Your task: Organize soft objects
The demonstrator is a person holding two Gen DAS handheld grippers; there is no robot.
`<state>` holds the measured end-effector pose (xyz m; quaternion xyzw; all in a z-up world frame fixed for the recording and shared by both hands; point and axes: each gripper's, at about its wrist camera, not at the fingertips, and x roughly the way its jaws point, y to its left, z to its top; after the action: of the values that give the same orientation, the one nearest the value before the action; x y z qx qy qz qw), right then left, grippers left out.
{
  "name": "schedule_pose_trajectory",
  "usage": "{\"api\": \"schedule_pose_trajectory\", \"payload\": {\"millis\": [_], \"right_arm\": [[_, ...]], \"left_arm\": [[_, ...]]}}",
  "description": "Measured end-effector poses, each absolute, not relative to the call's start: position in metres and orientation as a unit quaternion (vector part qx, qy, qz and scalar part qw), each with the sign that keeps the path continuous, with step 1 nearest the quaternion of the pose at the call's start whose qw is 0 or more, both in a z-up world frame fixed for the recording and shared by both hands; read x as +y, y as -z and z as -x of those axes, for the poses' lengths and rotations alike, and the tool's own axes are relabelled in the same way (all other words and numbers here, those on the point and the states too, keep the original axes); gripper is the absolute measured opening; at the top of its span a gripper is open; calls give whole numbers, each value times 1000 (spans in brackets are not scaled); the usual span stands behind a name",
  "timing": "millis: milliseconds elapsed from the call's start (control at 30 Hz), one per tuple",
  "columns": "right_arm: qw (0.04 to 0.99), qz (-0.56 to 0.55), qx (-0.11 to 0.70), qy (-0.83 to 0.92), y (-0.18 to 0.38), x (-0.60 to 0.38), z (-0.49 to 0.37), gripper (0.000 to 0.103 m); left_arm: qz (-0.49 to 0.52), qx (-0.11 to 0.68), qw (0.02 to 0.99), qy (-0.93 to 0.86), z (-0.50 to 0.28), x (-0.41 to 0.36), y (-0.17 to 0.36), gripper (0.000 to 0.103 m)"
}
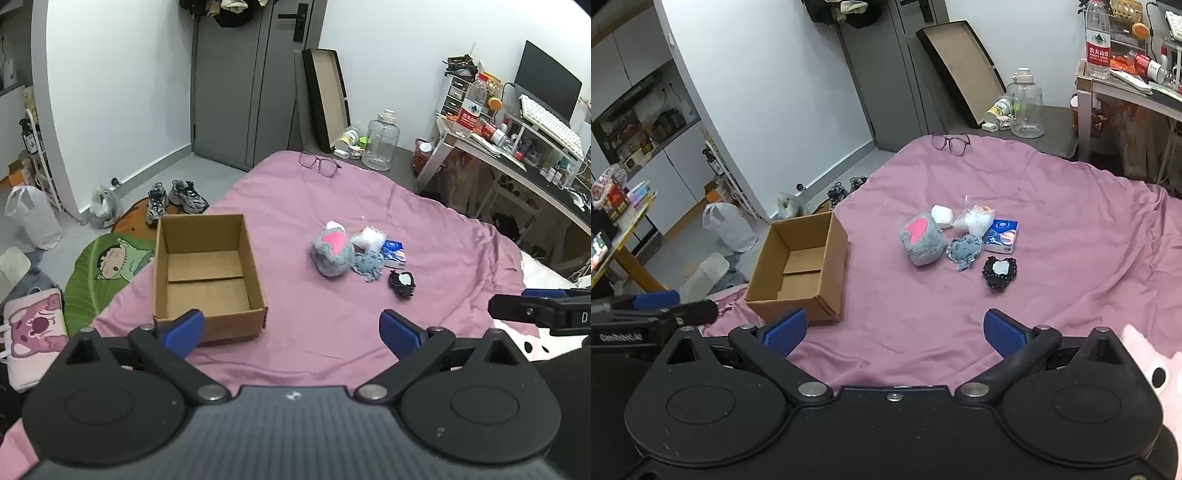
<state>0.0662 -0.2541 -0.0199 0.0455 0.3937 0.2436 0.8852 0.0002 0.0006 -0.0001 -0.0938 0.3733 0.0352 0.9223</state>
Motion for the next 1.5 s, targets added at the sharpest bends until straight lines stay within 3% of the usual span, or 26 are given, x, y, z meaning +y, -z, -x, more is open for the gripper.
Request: {"api": "schedule_pose_trajectory", "payload": {"millis": [1500], "right_arm": [[882,-33,396,-252,17,-252,-58,103]], "left_arm": [[86,387,917,-37,0,-13,8,100]]}}
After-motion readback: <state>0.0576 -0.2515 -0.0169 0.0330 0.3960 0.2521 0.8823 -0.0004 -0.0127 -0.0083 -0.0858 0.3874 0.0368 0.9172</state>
